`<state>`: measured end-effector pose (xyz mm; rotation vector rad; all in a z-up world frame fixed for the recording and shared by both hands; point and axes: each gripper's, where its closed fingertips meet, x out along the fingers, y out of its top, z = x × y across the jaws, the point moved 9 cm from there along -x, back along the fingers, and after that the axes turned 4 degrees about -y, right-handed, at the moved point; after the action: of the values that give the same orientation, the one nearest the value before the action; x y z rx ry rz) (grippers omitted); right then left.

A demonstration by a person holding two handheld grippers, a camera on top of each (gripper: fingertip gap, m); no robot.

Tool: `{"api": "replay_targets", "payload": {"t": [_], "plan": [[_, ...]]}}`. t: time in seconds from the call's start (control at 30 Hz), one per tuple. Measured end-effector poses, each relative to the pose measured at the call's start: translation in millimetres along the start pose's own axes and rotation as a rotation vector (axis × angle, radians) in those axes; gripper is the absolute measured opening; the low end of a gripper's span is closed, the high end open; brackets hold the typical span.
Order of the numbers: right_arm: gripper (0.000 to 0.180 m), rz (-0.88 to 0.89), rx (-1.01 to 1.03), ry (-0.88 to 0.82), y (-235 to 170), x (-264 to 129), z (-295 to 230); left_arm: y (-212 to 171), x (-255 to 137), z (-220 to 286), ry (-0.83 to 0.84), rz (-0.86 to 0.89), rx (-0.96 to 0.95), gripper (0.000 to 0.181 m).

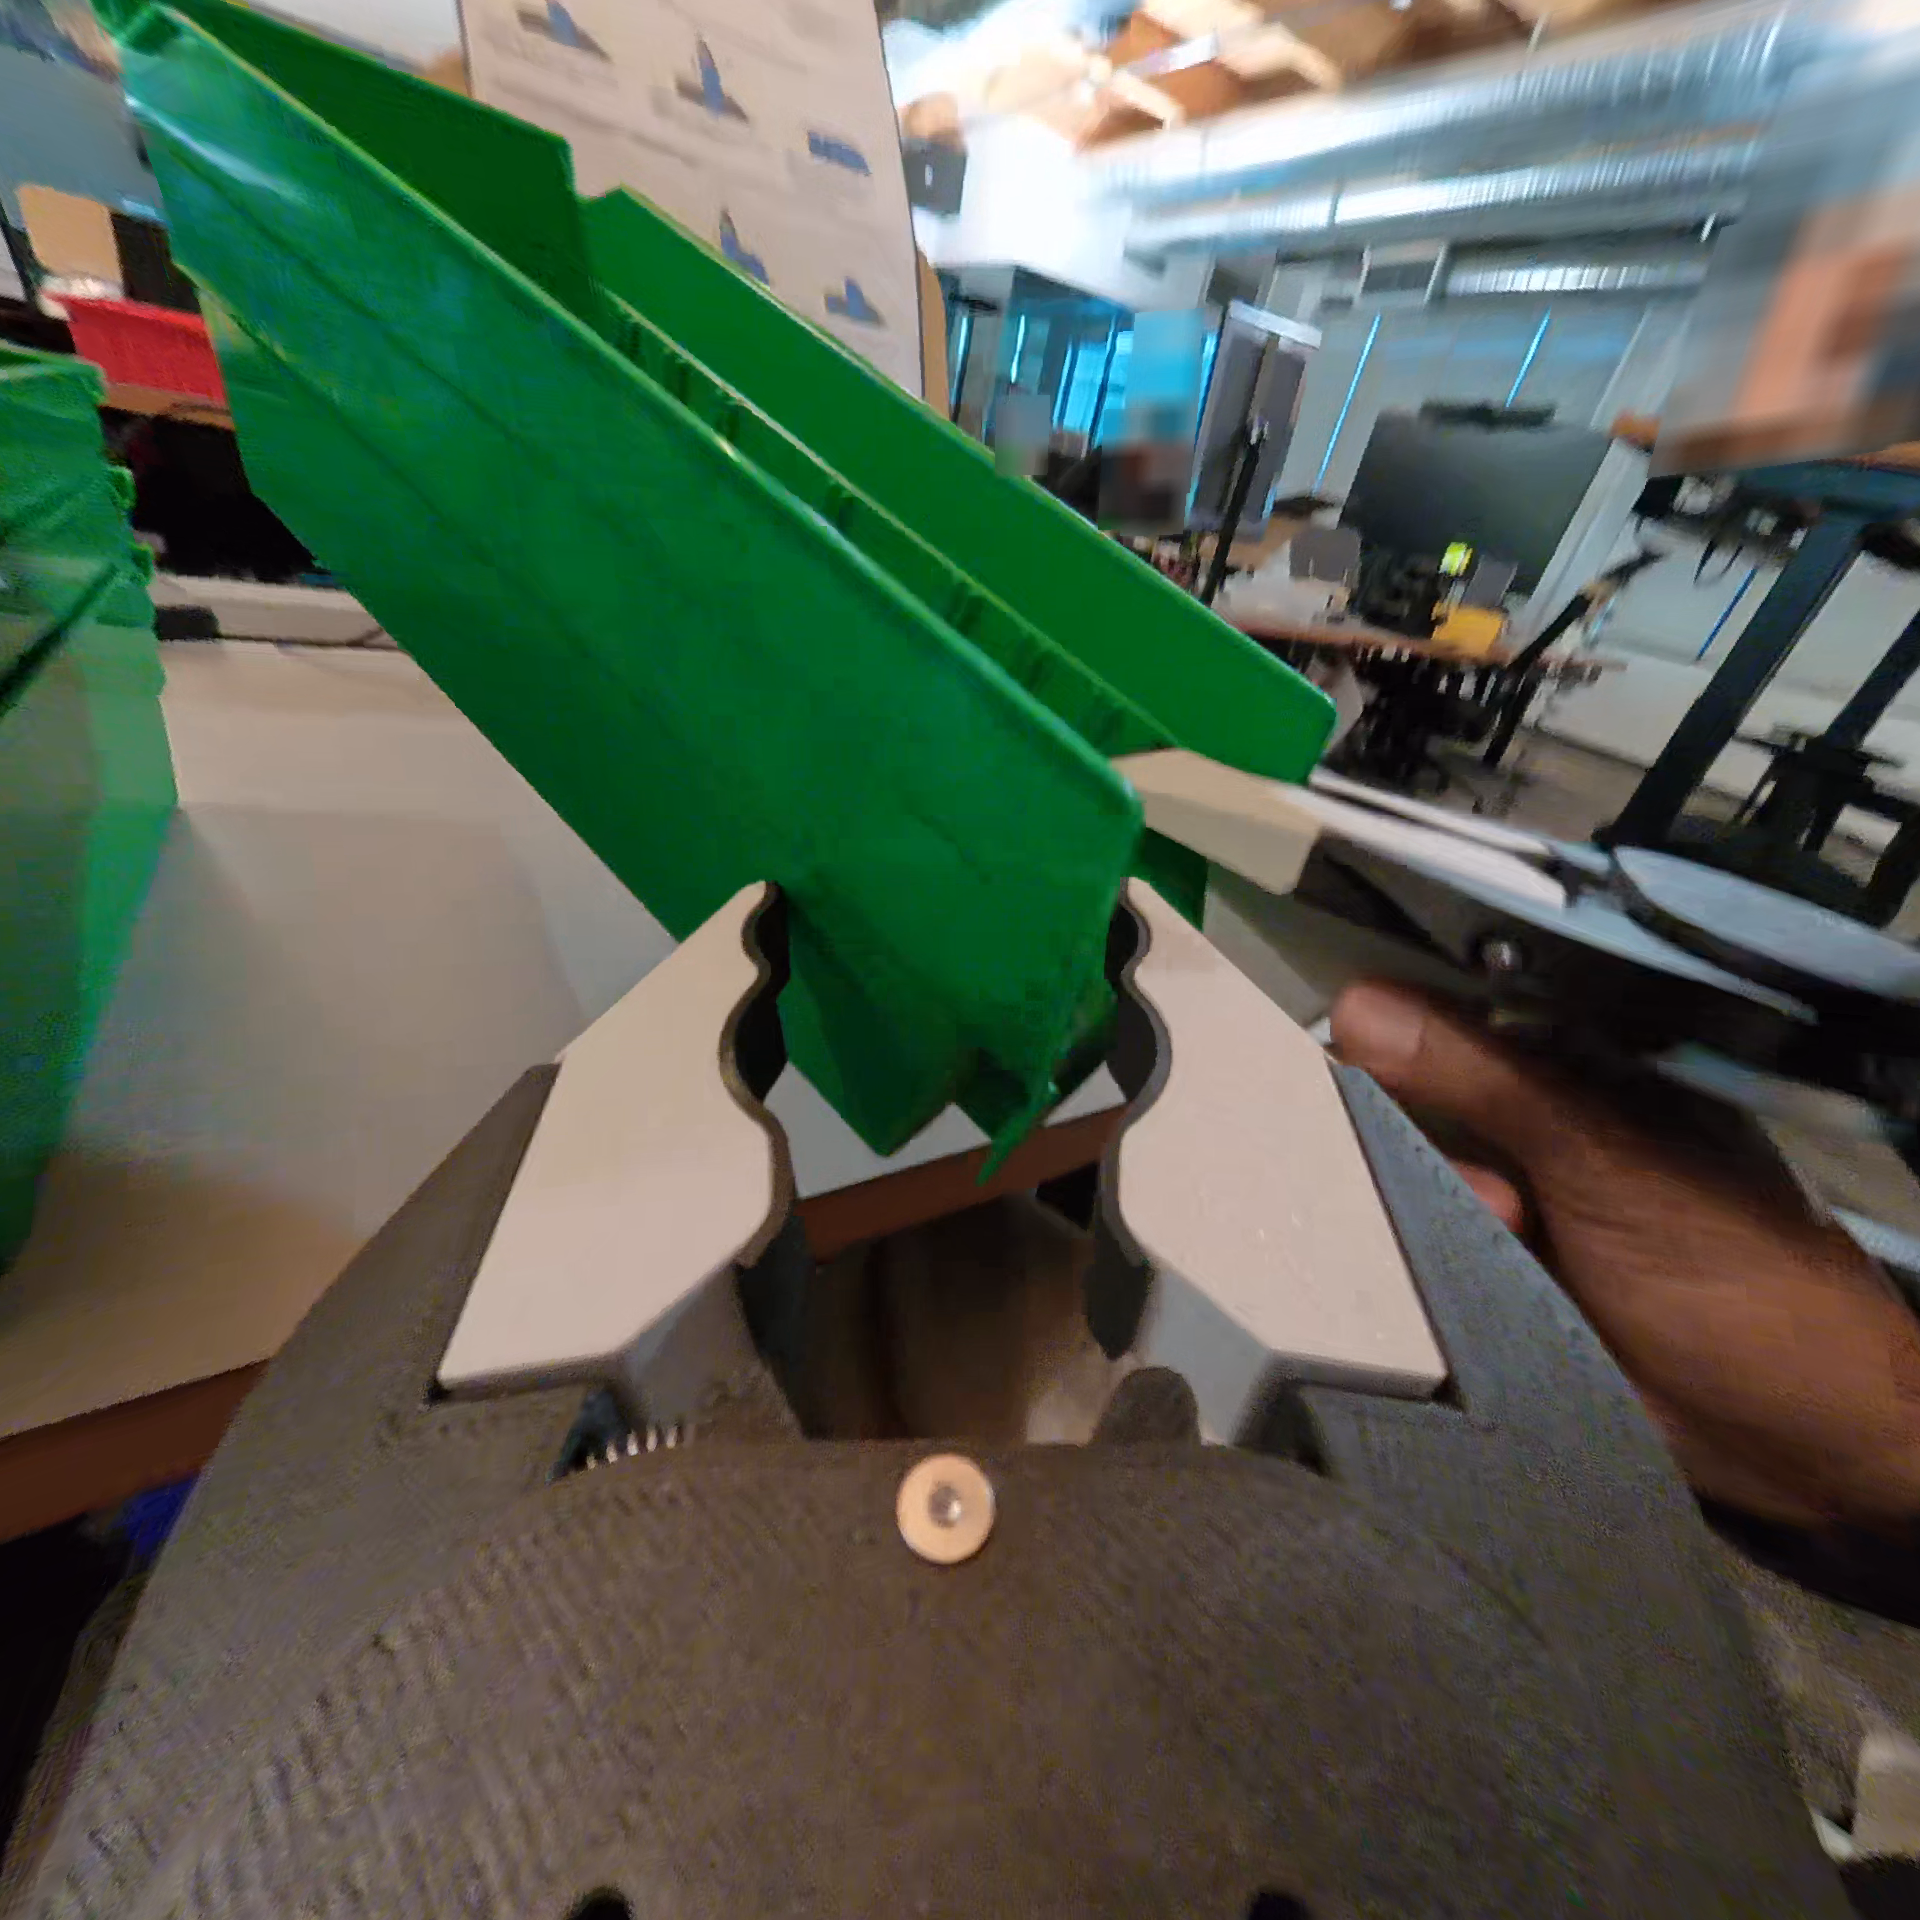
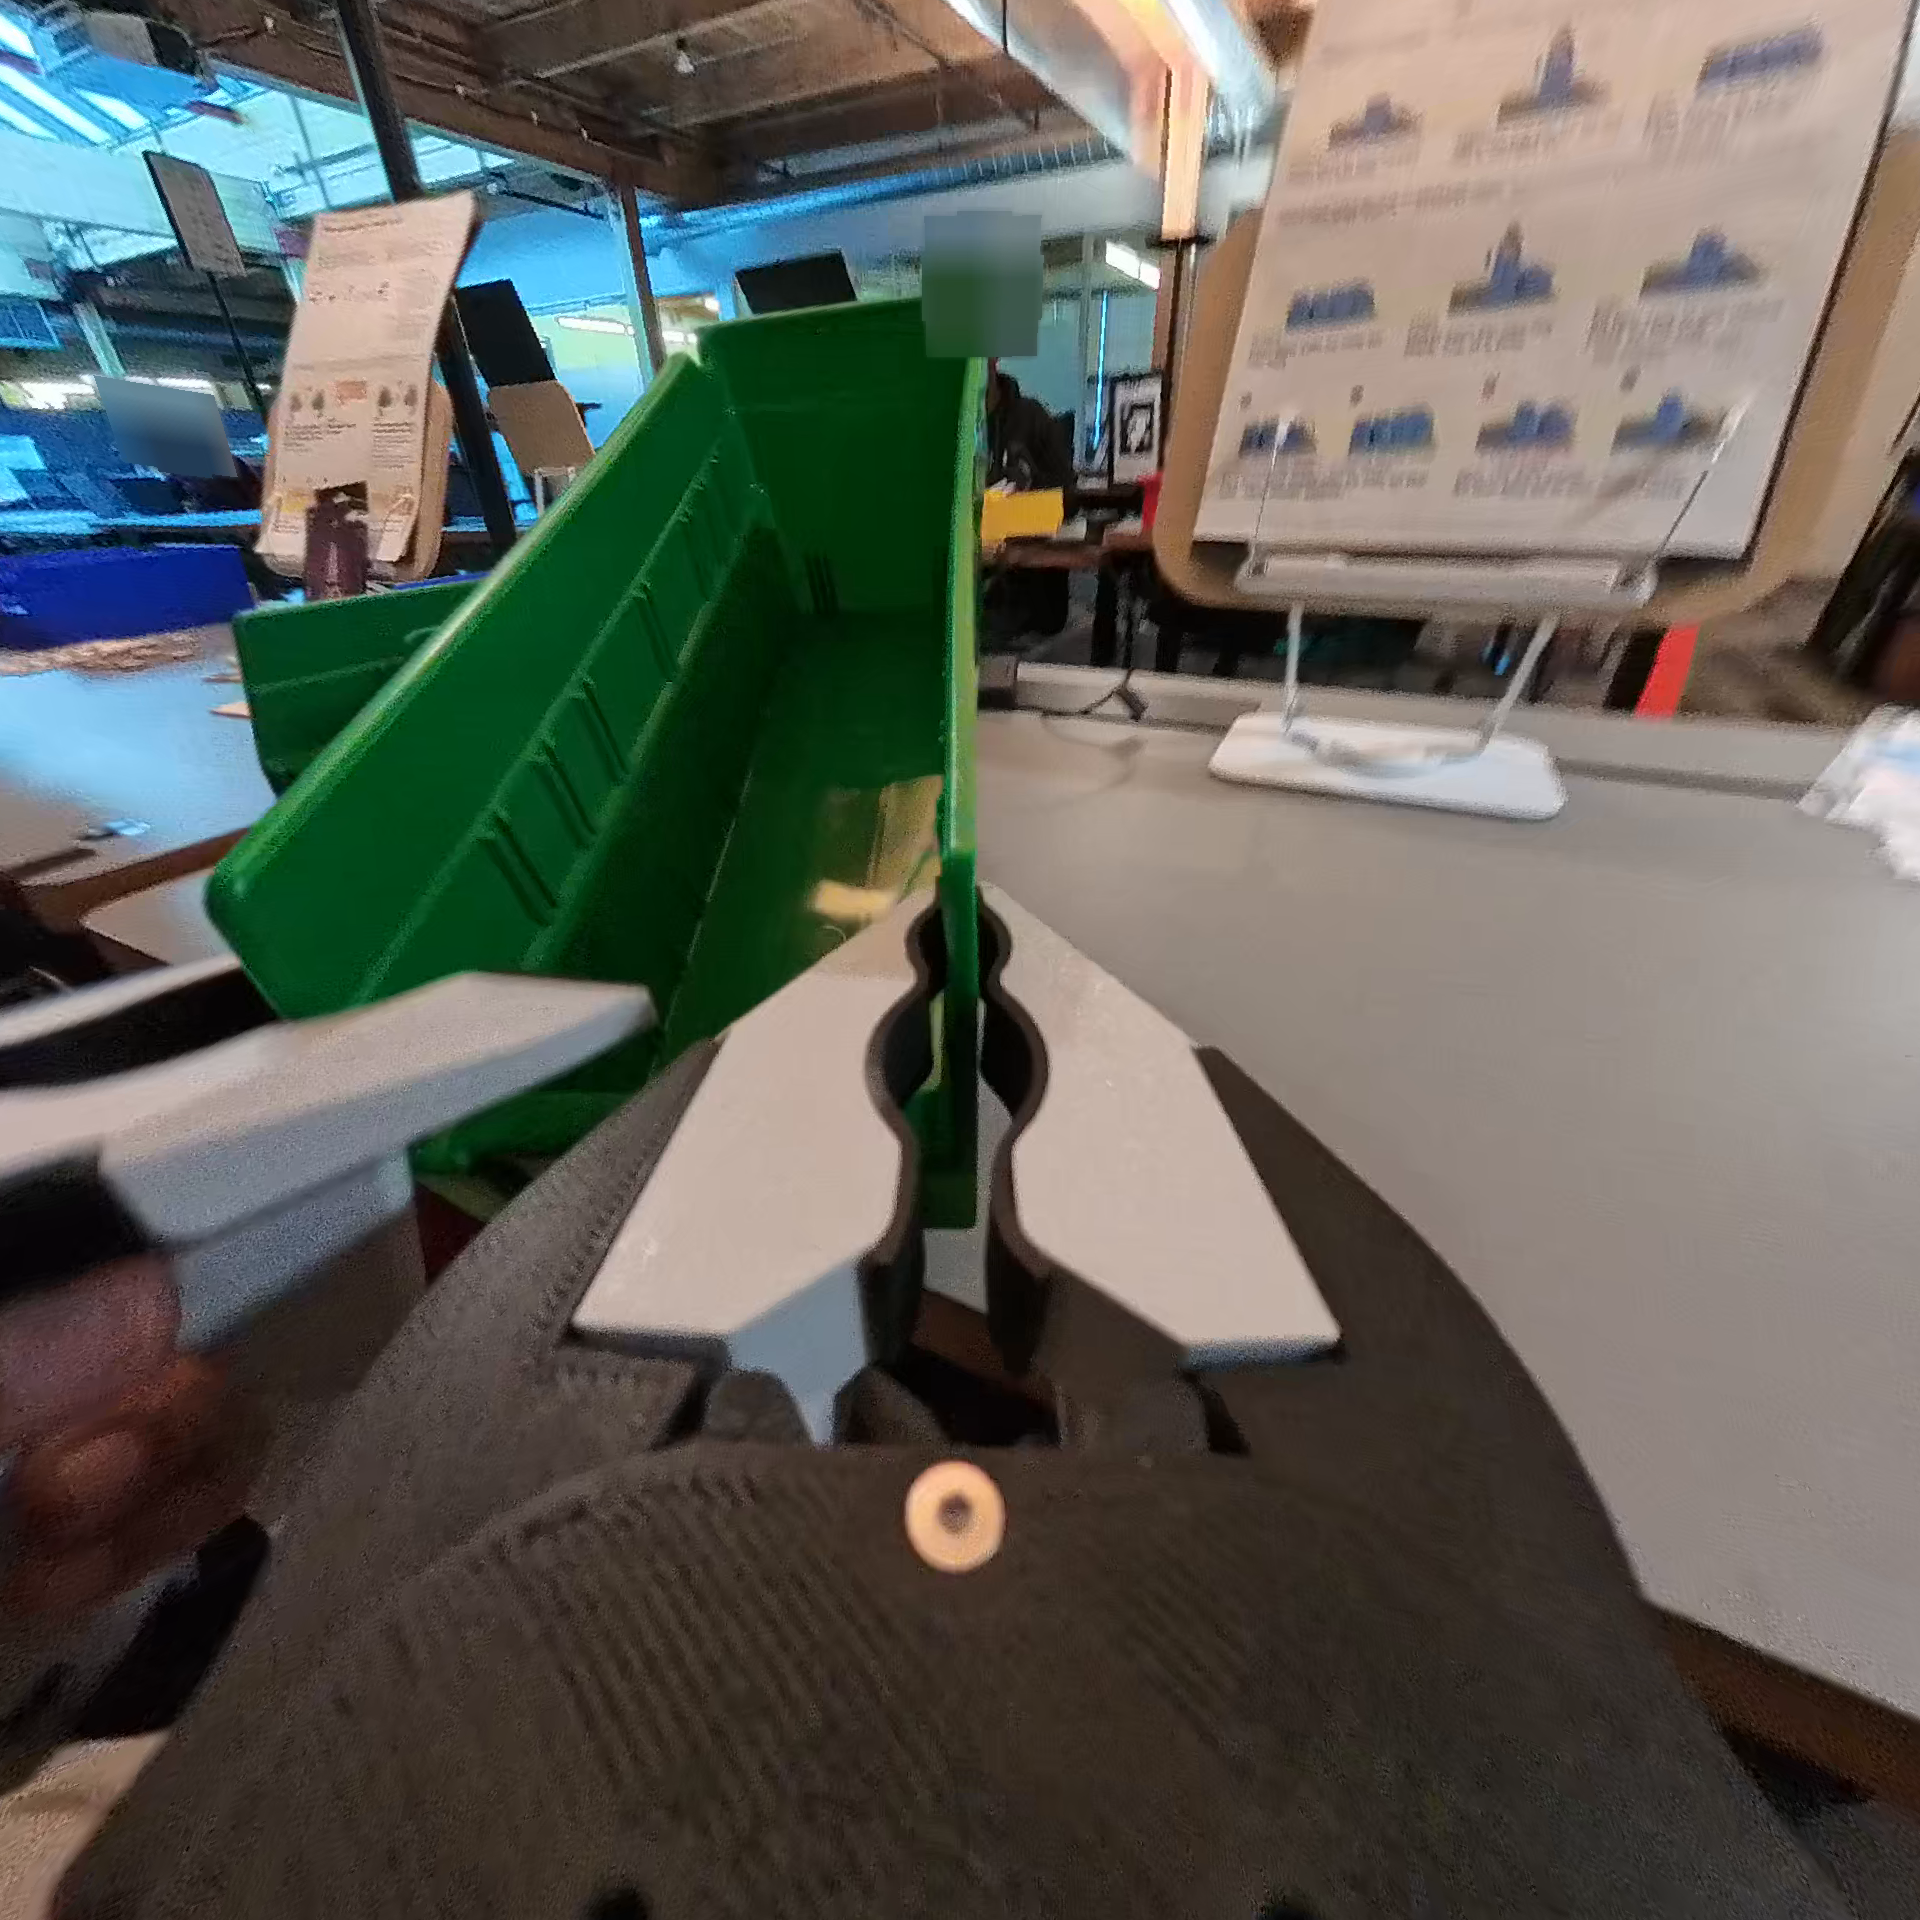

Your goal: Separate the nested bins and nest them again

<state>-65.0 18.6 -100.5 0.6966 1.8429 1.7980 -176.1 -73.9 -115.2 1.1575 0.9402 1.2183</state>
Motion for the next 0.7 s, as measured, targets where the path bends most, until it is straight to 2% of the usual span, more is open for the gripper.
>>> {"api": "replay_targets", "payload": {"t": [0.2,0.4,0.53,0.7], "plan": [[0.003,0.167,-0.205,-0.042,13.6,-13.3,-7.5,7.3,-1.7,-2.4,-0.017,0.055,0.084,0.033],[0.031,0.231,-0.294,0.111,8.6,-24.4,-32.9,13.4,-4.9,-31.4,0.076,0.061,-0.043,0.003],[0.038,0.217,-0.311,0.143,3.1,-26.7,-50.6,16.8,-9.6,-48.0,0.068,0.052,-0.102,0.000],[0.042,0.254,-0.282,0.234,3.0,-27.7,-54.2,35.6,-18.4,-52.8,0.092,0.112,0.008,0.000]]}}
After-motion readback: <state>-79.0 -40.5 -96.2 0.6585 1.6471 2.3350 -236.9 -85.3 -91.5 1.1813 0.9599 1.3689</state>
